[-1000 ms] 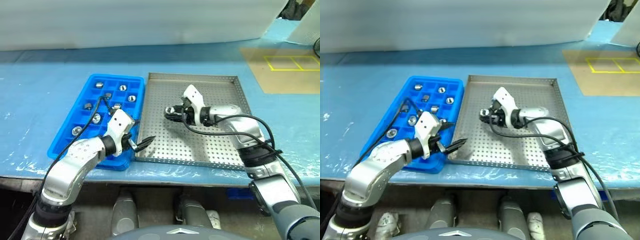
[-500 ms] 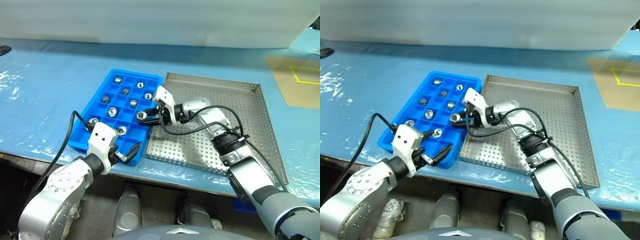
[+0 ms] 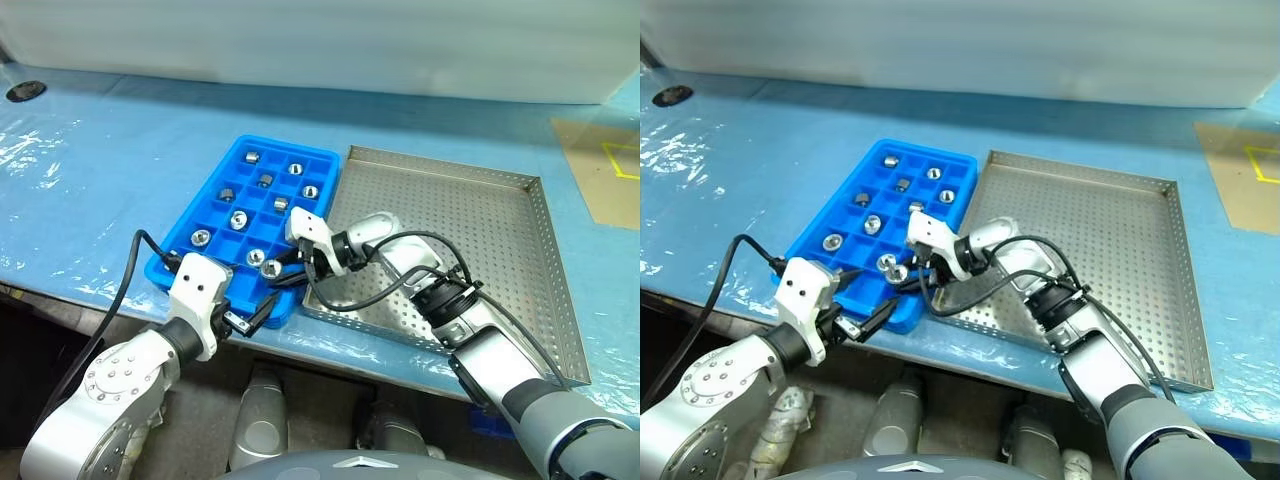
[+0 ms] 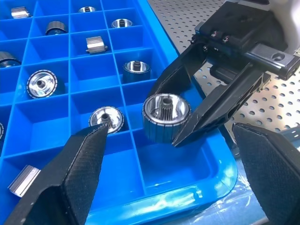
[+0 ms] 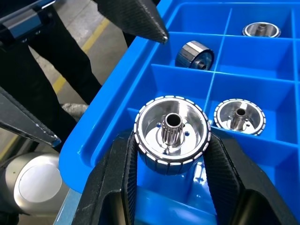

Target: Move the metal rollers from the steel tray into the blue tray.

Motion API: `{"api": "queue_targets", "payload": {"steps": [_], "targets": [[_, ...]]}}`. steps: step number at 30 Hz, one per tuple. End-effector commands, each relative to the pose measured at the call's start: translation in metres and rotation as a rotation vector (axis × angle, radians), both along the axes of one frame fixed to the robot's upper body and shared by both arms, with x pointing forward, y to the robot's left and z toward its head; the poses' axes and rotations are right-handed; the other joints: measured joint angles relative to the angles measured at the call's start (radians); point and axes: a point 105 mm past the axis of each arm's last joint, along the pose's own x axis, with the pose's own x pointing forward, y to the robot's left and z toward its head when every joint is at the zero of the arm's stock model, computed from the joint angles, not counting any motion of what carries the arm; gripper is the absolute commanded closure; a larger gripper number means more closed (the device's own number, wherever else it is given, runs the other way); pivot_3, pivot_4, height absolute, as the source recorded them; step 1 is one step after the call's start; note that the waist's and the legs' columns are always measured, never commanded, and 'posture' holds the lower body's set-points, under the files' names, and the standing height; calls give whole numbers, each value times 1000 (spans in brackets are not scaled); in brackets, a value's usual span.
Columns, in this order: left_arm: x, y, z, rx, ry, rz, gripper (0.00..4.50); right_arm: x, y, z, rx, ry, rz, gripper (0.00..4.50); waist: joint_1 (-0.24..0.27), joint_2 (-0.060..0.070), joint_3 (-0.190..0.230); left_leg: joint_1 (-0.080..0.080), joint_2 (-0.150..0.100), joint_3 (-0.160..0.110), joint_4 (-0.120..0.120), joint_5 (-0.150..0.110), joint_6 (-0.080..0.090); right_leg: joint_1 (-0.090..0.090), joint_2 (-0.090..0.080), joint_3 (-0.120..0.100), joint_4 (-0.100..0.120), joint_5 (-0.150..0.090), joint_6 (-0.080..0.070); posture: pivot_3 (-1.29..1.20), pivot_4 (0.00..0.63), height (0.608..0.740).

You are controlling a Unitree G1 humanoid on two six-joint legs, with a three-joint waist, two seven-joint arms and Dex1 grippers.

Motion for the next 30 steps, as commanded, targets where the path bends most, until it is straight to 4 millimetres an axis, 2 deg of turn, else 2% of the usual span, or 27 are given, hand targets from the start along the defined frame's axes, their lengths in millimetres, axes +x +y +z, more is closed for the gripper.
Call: {"api": "queue_targets", "payload": {"steps": [1,14,30], "targets": [[-1,-2,8,2,-29,-22,0,-9,7,4,9,-39,37,2898,0,0,0,0,0,0,0,0,0,0,0,0,0,0,0,495,150,740],[-2,5,9,28,-24,-14,0,-18,19,3,21,-45,70,2898,-2,0,0,0,0,0,0,0,-1,0,0,0,0,0,0,491,150,740],[-2,4,10,18,-23,-30,0,-25,17,4,49,-11,90,2898,-4,0,0,0,0,0,0,0,-1,0,0,0,0,0,1,461,150,740]]}}
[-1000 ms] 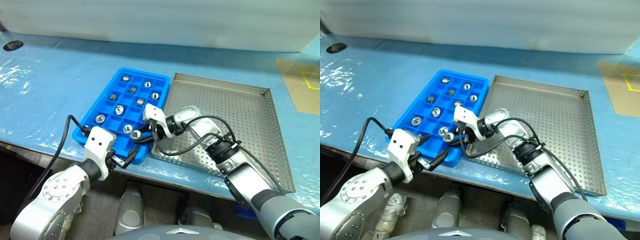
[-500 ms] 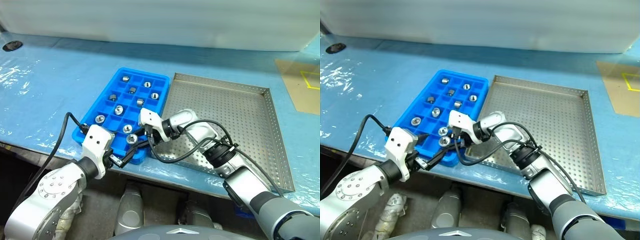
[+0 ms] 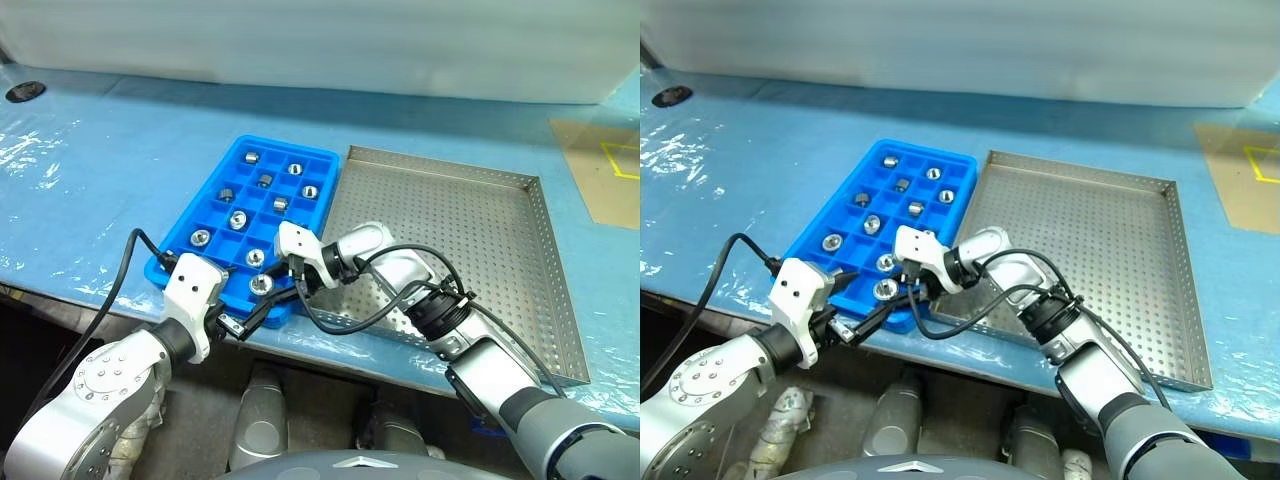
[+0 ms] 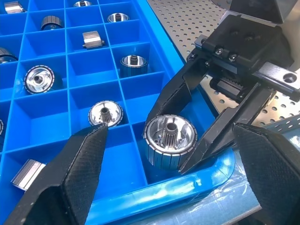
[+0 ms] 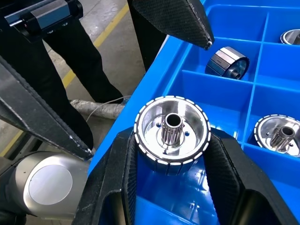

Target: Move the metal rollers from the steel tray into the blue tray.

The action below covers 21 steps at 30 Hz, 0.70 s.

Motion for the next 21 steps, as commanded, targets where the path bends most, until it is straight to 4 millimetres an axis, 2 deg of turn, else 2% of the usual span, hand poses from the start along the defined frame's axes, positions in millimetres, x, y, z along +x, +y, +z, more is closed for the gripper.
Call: {"api": "queue_targets", "payload": {"steps": [1,5,13,18,21], "targets": [[2,-1,9,5,-45,-14,0,-6,3,8,35,-9,29,2898,-1,0,0,0,0,0,0,0,0,0,0,0,0,0,0,458,150,740],[2,-1,8,7,-43,-20,0,-2,3,8,48,1,-2,2898,-1,0,0,0,0,0,0,0,0,0,0,0,0,0,0,454,150,740],[7,-2,8,12,-47,-34,0,2,2,9,57,1,-39,45,-3,0,0,0,0,0,0,1,-1,0,0,0,0,0,0,432,150,740],[12,-4,12,10,-61,-55,0,15,-5,20,121,3,-120,45,-5,0,0,0,0,0,0,1,-2,0,0,0,1,0,-1,398,150,740],[18,-9,13,-10,-64,-94,0,31,-19,31,183,-8,-212,45,-7,0,0,1,0,0,1,1,-2,0,0,0,2,0,-1,335,150,740]]}}
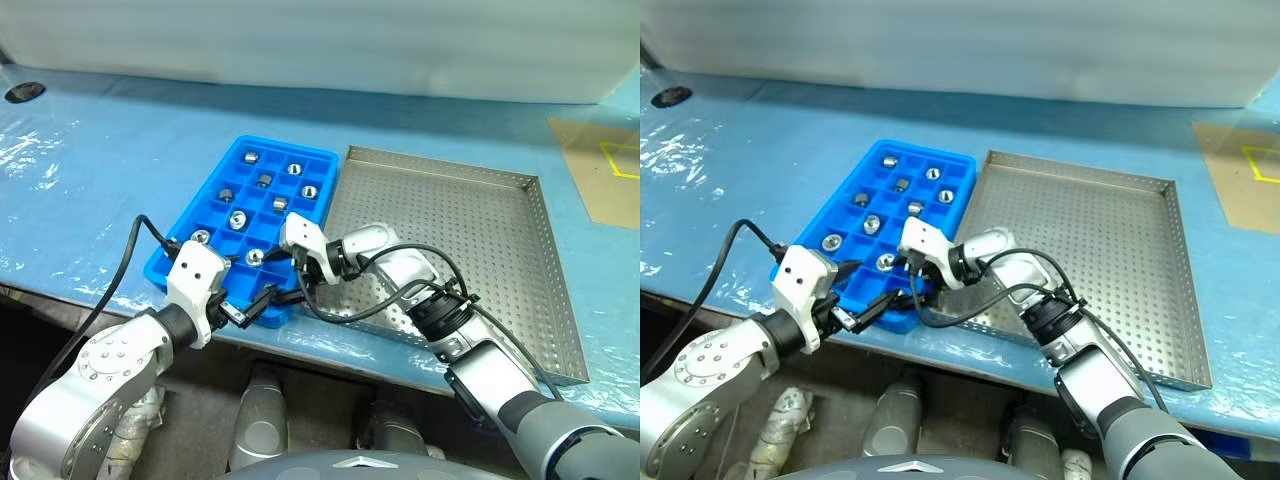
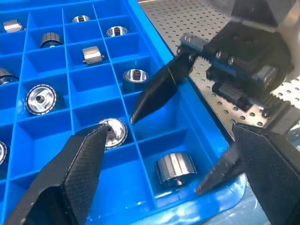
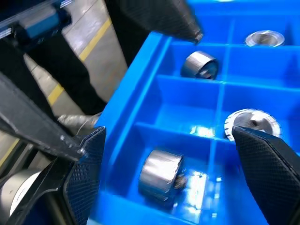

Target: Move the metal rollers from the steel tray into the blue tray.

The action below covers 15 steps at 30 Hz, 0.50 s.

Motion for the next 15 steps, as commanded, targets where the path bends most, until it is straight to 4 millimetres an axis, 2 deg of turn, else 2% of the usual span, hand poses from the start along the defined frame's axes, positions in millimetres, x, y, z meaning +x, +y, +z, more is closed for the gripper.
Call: {"api": "queue_targets", "payload": {"steps": [1,4,9,13,15], "targets": [[5,-10,4,-18,-23,-78,0,20,-16,26,128,-37,-111,45,-2,0,0,0,0,0,0,0,0,0,0,0,1,0,0,308,150,740],[17,-15,5,-20,-47,-129,0,39,-38,36,181,-100,-248,45,-15,0,0,0,0,0,1,1,-1,0,0,0,2,0,0,239,150,740],[32,-25,16,-50,-108,-203,0,59,-68,40,200,-193,-430,45,-64,-1,-1,1,0,0,1,3,-4,0,0,1,4,0,0,130,150,740],[43,-35,21,-85,-132,-268,0,61,-90,39,186,-244,-519,45,-111,-1,-1,0,-1,1,2,3,-4,-1,0,1,5,0,0,42,150,740],[49,-40,17,-89,-128,-299,0,60,-103,38,174,-268,-564,45,-133,-1,-1,0,-1,1,2,3,-4,-1,0,1,5,1,0,-8,150,740]]}}
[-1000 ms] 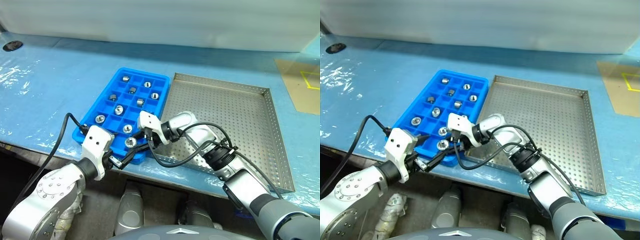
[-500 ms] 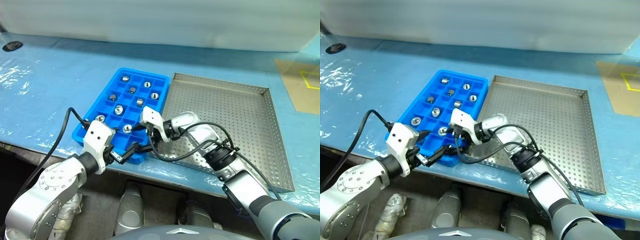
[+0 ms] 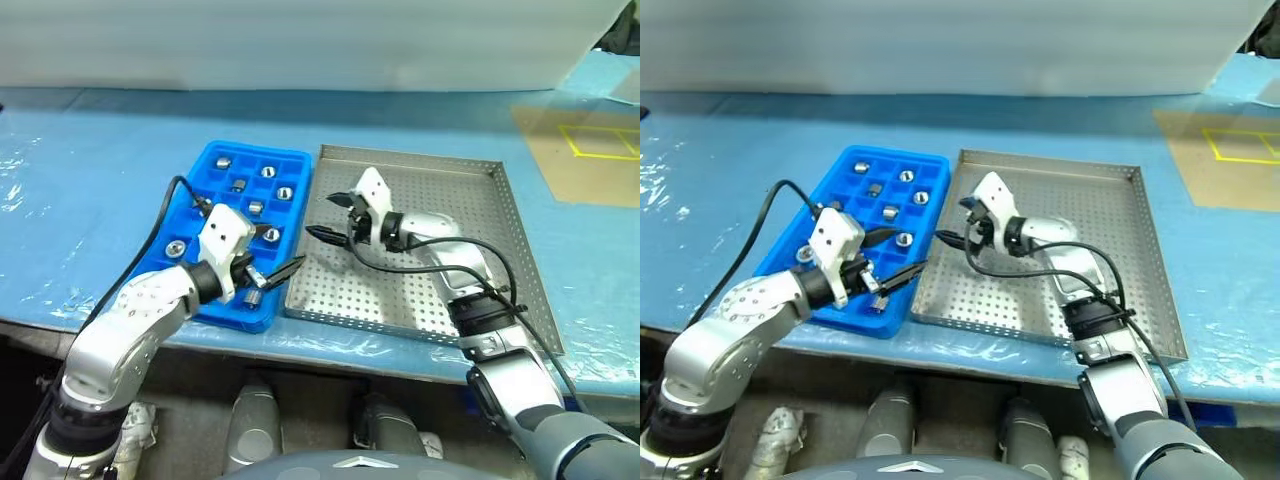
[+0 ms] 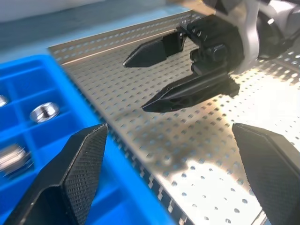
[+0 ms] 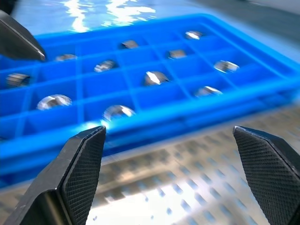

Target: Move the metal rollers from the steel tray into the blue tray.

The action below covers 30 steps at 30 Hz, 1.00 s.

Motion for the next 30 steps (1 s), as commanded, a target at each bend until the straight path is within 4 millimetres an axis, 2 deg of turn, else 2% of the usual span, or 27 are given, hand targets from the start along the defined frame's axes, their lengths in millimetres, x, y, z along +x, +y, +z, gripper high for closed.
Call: {"api": "queue_targets", "payload": {"steps": [1,6,11,17,25,30], "targets": [[8,-10,0,-6,-34,-61,0,-3,-18,18,8,-102,-65,45,-16,0,0,0,0,0,0,0,0,0,0,0,0,0,0,-35,150,740],[26,-15,-2,-19,-61,-70,0,-12,-43,24,81,-73,-162,45,-60,0,0,1,0,1,1,0,0,0,0,1,1,0,0,-125,150,740],[41,-13,-10,-7,-65,-51,0,-22,-65,17,50,-106,-256,45,-84,0,0,3,0,2,0,0,1,1,1,2,1,0,0,-159,150,740],[48,-16,-9,14,-116,-33,0,-29,-61,17,35,-173,-249,45,-96,0,0,3,0,2,1,0,1,1,0,3,1,0,0,-171,150,740],[53,-15,-4,-8,-156,1,0,-25,-59,21,82,-136,-217,45,-94,0,0,3,0,3,1,0,2,1,0,3,1,0,0,-145,150,740],[53,-15,-4,-17,-166,19,0,-24,-49,20,82,-132,-180,45,-92,0,0,3,0,3,1,0,3,1,0,3,1,0,-1,-124,150,740]]}}
